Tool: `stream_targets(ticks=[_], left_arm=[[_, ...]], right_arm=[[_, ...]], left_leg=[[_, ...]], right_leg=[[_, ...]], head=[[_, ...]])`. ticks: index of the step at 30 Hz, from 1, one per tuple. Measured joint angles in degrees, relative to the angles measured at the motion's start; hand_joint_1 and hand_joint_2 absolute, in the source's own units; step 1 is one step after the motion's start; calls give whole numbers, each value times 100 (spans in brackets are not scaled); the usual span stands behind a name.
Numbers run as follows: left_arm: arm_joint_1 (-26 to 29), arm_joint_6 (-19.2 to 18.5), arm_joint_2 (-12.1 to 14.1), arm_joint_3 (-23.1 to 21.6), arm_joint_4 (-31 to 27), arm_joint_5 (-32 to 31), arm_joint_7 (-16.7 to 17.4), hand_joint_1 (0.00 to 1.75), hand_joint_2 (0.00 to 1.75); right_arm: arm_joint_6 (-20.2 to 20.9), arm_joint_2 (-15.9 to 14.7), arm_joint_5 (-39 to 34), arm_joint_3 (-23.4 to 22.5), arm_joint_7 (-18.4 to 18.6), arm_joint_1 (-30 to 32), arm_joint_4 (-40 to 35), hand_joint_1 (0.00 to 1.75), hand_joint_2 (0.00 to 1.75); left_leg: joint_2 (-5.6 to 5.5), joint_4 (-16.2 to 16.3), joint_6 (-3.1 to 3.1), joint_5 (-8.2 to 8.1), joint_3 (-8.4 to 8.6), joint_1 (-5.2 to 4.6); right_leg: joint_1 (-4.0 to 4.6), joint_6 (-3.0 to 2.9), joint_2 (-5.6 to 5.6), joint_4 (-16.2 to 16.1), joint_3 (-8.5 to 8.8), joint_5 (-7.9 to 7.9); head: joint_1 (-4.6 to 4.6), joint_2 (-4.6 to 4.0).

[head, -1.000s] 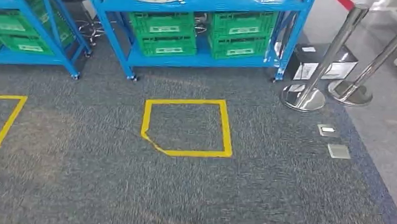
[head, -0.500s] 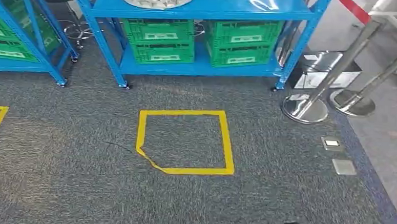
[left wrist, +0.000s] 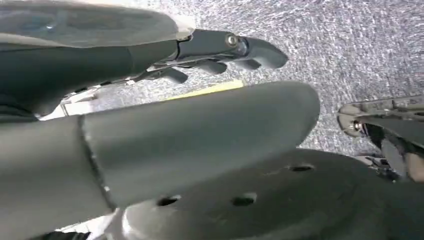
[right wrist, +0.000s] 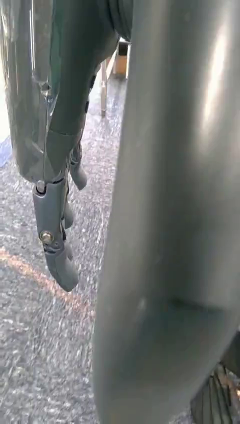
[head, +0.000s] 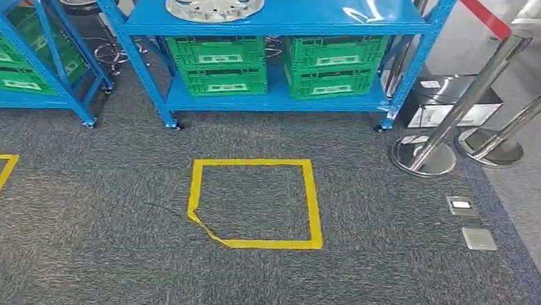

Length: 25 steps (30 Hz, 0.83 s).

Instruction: Take the parts from the cabinet and place them on the table.

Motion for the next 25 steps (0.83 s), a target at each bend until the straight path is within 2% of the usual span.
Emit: stream_targets(ticks=[1,2,4,5,7,8,9,12,16,17,20,25], left_arm=[[1,9,-2,0,0,-9,-9,0,0],[2,15,0,0,0,-9,-13,0,0],[-1,15,11,0,0,-9,-20,0,0],[-11,15,13,0,2,-11,-24,0,0],[-33,15,15,0,0,-28,-31,0,0],[-19,15,-4,0,0,-33,-48,0,175],[-16,20,0,0,2,-33,-46,0,175],[-18,48,0,0,2,-39,-57,0,175],[-23,83,-4,0,2,-41,-39,0,175],[-24,94,-4,0,2,-41,-26,0,175],[-25,120,-9,0,2,-41,-24,0,175],[-25,122,-9,0,2,-50,-20,0,175]], right_arm=[[0,0,-13,0,2,1,0,0,0],[2,0,-28,0,4,0,-2,0,0],[2,0,-28,0,4,-2,-2,0,0],[2,0,-31,0,2,-14,-2,0,0],[2,0,-39,-2,7,-21,-2,0,0],[2,-20,-52,-2,4,-19,-2,0,0],[7,-13,-52,-2,4,-20,-2,0,0],[9,-9,-70,-2,-2,-25,-2,0,0],[19,-9,-68,0,37,-36,-2,0,0],[39,-9,-68,0,46,-36,-2,0,175],[72,-9,-61,0,46,-36,-2,0,175],[87,-9,-63,0,26,-35,-2,0,175]], left_leg=[[3,-201,-2,208,61,14],[4,-685,10,527,269,22],[7,-1730,61,1014,692,20],[2,-1810,78,905,767,-24],[-8,-1865,121,878,771,-31],[-14,-1894,52,875,782,11],[-16,-1894,57,877,789,5],[-17,-1894,95,852,794,-17],[-14,-1894,123,836,800,-16],[-14,-1894,123,836,801,-17],[-14,-1893,134,842,804,-18],[-12,-1907,151,858,825,-17]], right_leg=[[-5,6,4,0,37,-27],[-12,19,14,-1,89,-62],[-20,66,24,-12,157,-131],[23,112,27,-6,107,-167],[6,160,28,-36,131,-186],[36,64,28,-22,148,-196],[29,37,16,-42,158,-203],[21,56,20,-118,194,-192],[21,118,20,-176,222,-180],[21,124,20,-177,222,-177],[19,169,20,-183,222,-170],[24,182,19,-183,228,-161]], head=[[0,0],[0,0],[-2,0],[-2,0],[7,0],[11,0],[18,0],[18,0],[17,0],[17,0],[15,0],[15,0]])
